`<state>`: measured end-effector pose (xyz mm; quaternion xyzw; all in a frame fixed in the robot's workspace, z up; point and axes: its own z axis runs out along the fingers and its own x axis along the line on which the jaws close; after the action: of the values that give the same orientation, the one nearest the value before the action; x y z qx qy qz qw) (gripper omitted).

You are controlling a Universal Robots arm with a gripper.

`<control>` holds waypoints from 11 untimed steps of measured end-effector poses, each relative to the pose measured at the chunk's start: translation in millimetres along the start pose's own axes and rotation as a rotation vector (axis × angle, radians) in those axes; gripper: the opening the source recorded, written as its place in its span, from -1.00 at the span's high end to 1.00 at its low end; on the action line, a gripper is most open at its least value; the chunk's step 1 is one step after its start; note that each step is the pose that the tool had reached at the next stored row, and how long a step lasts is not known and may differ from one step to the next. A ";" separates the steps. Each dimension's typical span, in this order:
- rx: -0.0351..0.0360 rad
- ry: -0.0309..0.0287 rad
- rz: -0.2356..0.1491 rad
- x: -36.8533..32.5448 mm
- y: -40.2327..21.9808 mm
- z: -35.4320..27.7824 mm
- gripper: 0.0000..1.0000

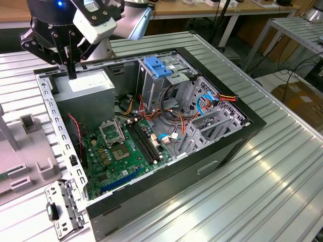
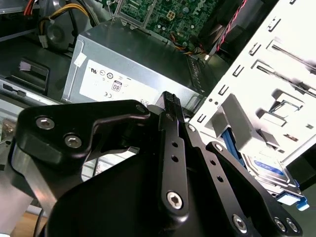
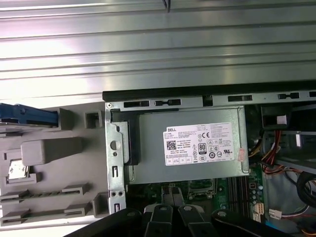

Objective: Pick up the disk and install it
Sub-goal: 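Reach for the disk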

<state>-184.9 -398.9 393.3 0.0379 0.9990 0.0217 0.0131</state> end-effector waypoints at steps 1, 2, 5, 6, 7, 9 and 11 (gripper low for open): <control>0.0000 0.0000 0.000 0.9 -0.1 0.0 0.79; 0.0000 0.0000 0.000 2.3 -0.2 -0.1 0.79; 0.0000 0.0000 0.000 5.2 -0.4 -0.1 0.79; 0.0000 0.0000 0.000 6.3 -0.5 -0.2 0.79; 0.0000 0.0000 0.000 7.1 -0.5 -0.2 0.79; 0.0000 0.0000 0.000 8.7 -0.7 -0.2 0.79; 0.0000 0.0000 0.000 10.7 -0.8 -0.3 0.79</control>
<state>-195.6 -398.9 393.3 0.0379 0.9990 0.0217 0.0131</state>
